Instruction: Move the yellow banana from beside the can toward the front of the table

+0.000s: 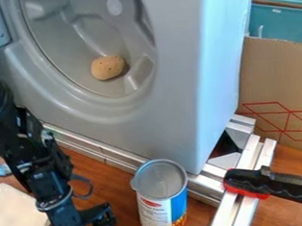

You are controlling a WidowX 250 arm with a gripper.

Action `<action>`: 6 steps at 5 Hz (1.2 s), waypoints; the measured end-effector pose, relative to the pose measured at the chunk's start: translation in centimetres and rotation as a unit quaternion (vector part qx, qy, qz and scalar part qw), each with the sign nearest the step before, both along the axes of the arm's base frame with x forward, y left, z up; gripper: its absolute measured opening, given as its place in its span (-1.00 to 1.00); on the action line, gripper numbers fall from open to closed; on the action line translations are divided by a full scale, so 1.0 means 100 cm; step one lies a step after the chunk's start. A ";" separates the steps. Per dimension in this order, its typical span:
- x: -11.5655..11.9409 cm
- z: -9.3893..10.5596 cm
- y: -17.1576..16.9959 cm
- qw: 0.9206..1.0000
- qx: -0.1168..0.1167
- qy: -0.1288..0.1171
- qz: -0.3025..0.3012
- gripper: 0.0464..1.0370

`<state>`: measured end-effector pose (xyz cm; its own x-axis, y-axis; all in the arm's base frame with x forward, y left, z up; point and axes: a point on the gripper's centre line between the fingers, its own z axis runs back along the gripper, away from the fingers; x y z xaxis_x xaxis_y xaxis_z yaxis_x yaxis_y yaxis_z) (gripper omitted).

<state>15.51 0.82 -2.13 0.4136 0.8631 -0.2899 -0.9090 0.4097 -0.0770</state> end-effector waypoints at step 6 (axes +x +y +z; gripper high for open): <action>-0.001 0.115 0.017 0.853 0.184 -0.099 -0.478 0.92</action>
